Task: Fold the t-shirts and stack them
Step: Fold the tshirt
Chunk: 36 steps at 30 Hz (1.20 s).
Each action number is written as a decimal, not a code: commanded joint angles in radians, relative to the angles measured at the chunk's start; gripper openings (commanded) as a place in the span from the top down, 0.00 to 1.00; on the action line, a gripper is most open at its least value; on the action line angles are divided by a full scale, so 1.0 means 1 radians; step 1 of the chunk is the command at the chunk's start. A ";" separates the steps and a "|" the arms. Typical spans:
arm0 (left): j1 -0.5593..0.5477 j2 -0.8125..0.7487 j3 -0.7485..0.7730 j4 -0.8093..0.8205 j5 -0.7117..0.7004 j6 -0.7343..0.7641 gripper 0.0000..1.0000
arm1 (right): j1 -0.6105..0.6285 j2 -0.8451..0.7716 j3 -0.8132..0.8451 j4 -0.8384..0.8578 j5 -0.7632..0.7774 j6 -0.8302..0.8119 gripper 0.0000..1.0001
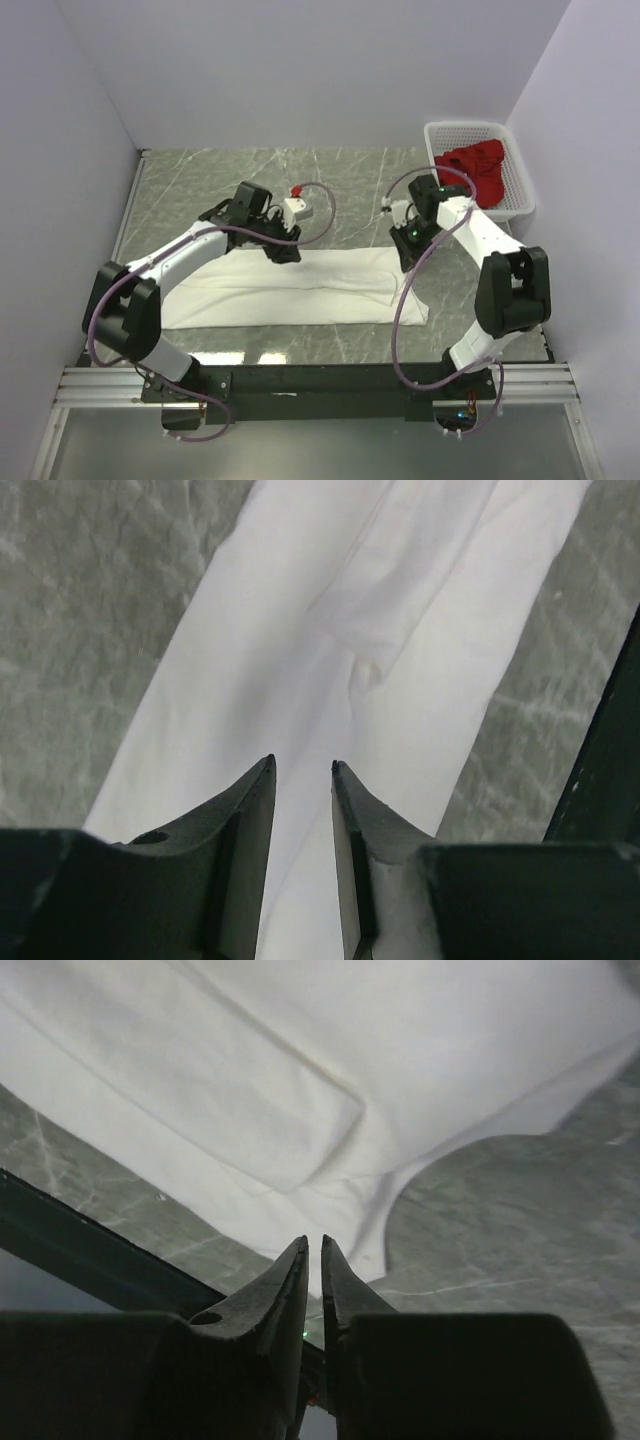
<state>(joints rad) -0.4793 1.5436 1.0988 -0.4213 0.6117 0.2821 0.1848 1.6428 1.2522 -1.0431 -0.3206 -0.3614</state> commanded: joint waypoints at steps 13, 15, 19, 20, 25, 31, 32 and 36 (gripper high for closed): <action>0.425 -0.034 -0.053 -0.191 0.055 0.049 0.67 | 0.234 0.332 0.071 0.118 0.343 0.029 0.88; 0.476 -0.040 -0.059 -0.194 0.065 0.023 0.67 | 0.234 0.392 0.154 0.127 0.422 0.010 0.89; 0.576 -0.080 -0.056 -0.204 0.080 0.002 0.67 | 0.229 0.581 0.401 0.118 0.512 -0.036 0.92; 0.591 -0.089 -0.048 -0.208 0.077 0.005 0.67 | 0.234 0.615 0.470 0.118 0.537 -0.040 0.92; 0.616 -0.140 -0.016 -0.286 0.026 0.146 0.66 | 0.240 0.880 1.031 0.154 0.687 -0.134 0.96; 0.585 -0.180 -0.060 -0.352 -0.015 0.376 0.66 | 0.240 0.821 1.054 0.556 0.851 -0.225 0.95; 0.573 -0.183 -0.077 -0.356 -0.027 0.399 0.66 | 0.237 0.786 1.017 0.621 0.847 -0.214 0.94; 0.440 -0.191 -0.132 -0.312 -0.102 0.474 0.67 | 0.208 0.603 0.810 0.670 0.783 -0.133 0.92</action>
<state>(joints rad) 0.0509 1.3766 1.0058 -0.7311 0.5648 0.6380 0.4168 2.4302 2.1334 -0.5247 0.4519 -0.5362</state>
